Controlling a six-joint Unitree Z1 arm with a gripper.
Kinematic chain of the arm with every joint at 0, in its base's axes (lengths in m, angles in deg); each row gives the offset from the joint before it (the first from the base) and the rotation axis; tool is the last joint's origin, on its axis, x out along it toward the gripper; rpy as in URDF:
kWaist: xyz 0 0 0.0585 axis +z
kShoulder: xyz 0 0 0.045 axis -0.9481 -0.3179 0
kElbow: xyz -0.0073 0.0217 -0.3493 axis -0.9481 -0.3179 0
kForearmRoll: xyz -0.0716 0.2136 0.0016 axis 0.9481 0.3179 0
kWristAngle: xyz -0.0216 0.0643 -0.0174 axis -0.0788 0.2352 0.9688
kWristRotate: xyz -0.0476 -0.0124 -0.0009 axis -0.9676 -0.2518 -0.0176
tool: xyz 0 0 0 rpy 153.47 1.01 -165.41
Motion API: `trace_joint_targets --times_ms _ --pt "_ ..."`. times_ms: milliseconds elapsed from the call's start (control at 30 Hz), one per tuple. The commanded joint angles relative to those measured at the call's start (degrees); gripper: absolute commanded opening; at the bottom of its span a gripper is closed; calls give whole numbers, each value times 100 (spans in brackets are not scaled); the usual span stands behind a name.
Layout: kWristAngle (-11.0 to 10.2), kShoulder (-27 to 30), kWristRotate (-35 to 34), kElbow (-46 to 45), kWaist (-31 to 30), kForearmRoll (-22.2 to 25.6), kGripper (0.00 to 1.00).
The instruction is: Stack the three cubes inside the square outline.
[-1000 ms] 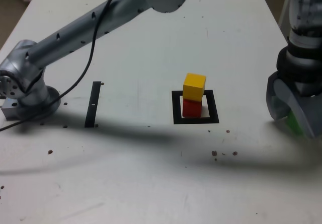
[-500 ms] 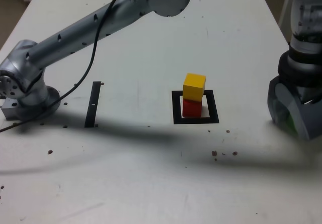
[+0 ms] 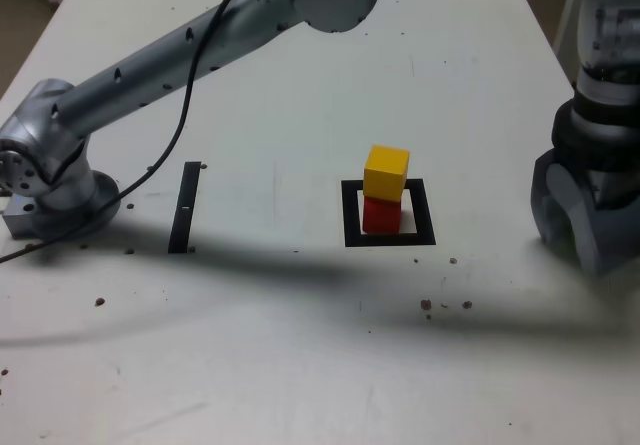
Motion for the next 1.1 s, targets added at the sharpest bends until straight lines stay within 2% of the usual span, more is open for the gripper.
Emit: trace_joint_targets --times_ms 0,233,500,733,1067 --pt "-8 -21 -16 1 -5 2 31" --pt "-79 216 -265 -370 -5 6 32" --pt "-314 1114 -994 -1393 -18 -27 32" --pt "-380 2004 -1890 -2203 -122 -54 32" --pt "-377 3030 -3579 -3100 -276 102 32"
